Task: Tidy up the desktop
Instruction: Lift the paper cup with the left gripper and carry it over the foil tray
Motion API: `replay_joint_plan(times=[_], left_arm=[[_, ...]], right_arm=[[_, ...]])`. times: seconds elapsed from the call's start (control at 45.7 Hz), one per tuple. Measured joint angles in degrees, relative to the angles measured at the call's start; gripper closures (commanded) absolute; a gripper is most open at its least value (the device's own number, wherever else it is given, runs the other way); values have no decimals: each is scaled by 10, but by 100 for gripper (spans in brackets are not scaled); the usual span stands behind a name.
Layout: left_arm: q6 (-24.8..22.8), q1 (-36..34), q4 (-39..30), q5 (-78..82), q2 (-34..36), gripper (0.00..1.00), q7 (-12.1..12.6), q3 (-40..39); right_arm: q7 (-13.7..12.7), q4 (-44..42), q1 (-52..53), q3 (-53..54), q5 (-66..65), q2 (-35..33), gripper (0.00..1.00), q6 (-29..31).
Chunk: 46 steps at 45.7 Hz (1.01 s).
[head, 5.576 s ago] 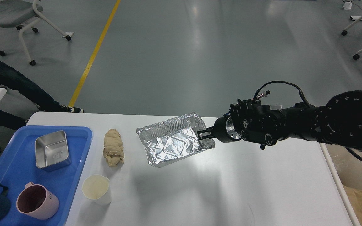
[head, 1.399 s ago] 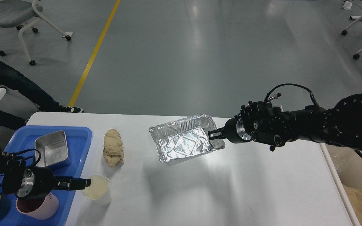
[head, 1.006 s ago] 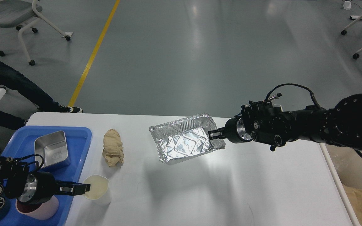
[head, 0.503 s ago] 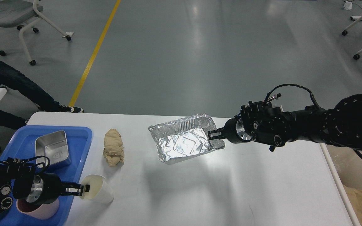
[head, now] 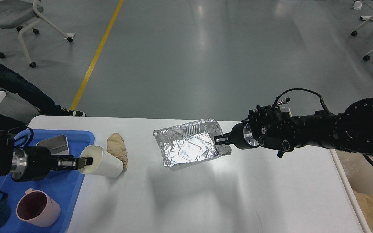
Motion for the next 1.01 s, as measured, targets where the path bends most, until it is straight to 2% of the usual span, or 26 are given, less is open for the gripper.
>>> replay_joint_plan(times=[0.219,0.437,0.722,1.006], left_arm=[[-41,-2,-17,-39,72,98,-19,-64],[-78,-46,-1,-54,66,98,-14,-108],[-79,-135,75,1,-106,98,17,-60],[-80,-253,188,19,-255,99,19,62]], right_arm=[[0,0,0,0,3,1,100,0],[-1,0,0,1,3,3,100,0],[-1,1,0,4,4,7,100,0],[-1,2,1,5,11,5,100,0]])
